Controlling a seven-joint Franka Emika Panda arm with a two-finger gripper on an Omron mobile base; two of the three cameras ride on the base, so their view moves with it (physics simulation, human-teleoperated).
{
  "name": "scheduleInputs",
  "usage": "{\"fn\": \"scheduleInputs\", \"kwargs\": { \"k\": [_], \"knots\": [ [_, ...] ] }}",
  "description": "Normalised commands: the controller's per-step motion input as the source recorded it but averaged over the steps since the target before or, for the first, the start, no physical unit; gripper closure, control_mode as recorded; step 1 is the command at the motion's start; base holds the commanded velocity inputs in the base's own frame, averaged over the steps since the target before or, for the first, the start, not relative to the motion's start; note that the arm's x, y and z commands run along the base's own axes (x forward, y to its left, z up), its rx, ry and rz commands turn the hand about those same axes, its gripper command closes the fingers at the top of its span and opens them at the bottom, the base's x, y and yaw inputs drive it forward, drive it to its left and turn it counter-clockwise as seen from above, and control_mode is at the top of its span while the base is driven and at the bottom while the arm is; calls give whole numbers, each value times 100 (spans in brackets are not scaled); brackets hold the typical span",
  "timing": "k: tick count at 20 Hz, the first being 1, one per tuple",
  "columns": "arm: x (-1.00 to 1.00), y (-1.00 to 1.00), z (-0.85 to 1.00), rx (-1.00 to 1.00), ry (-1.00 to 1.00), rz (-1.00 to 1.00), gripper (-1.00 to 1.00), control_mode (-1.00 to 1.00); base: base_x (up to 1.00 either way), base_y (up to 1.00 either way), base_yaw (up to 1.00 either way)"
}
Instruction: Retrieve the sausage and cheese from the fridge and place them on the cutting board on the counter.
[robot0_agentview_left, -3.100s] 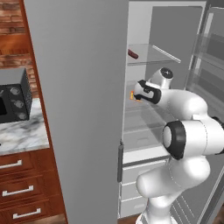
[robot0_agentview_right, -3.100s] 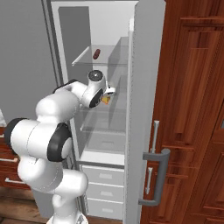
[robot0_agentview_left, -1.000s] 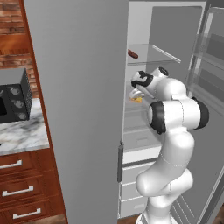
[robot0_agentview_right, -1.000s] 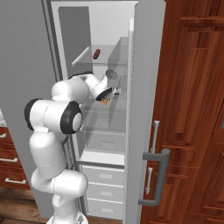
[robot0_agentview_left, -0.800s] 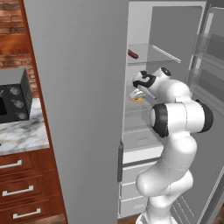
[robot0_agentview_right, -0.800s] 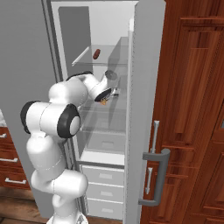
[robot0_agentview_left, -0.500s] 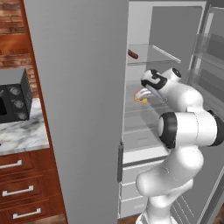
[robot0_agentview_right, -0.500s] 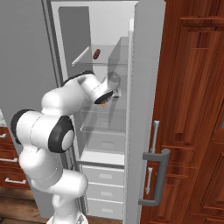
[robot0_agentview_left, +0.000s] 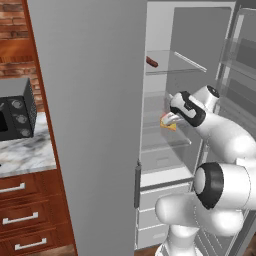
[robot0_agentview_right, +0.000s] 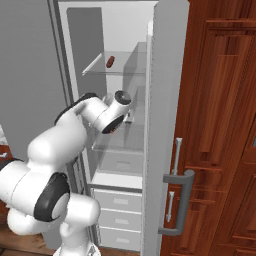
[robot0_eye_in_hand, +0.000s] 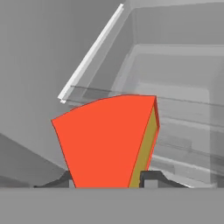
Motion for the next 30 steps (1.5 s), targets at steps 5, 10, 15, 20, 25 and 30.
{"fn": "scheduleInputs", "kwargs": {
  "k": [5, 10, 15, 20, 25, 30],
  "knots": [
    [-89, 5, 2, 0, 5, -1, 100, -100, 0, 0, 0],
    [-77, 23, 9, -1, 4, 0, 100, -100, 0, 0, 0],
    [-64, 32, 12, -8, 11, 0, 100, -100, 0, 0, 0],
    [-66, 22, 0, -5, 4, 0, 100, -100, 0, 0, 0],
    [-4, 0, 0, 0, 0, 1, 100, -100, 0, 0, 0],
    [0, 0, 0, 0, 0, 0, 100, -100, 0, 0, 0]
  ]
}}
